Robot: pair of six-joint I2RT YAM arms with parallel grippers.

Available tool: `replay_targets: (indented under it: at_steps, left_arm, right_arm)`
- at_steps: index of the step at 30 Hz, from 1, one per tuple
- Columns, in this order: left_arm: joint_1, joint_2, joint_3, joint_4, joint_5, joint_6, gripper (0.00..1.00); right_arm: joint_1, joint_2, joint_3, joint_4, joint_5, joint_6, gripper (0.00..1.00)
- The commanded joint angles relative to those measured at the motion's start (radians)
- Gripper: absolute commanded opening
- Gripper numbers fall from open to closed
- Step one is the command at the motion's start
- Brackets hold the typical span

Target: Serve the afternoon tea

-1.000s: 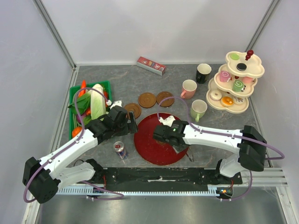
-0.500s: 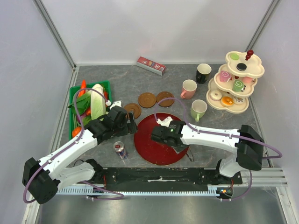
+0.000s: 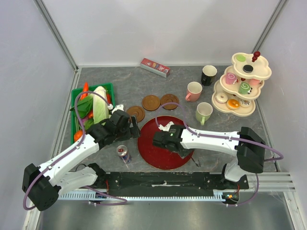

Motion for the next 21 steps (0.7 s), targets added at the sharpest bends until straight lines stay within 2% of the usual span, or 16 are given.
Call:
replay_targets:
  at_steps: [1,21]
  left_arm:
    - [0.007,-0.021,0.000,0.000,-0.032,-0.027,0.99]
    - [0.007,-0.024,-0.003,0.000,-0.032,-0.030,0.99]
  right_arm:
    - [0.007,0.005,0.049,-0.046,0.040,-0.002,0.46]
    - [0.062,-0.030,0.243,-0.152,0.175,0.066,0.45]
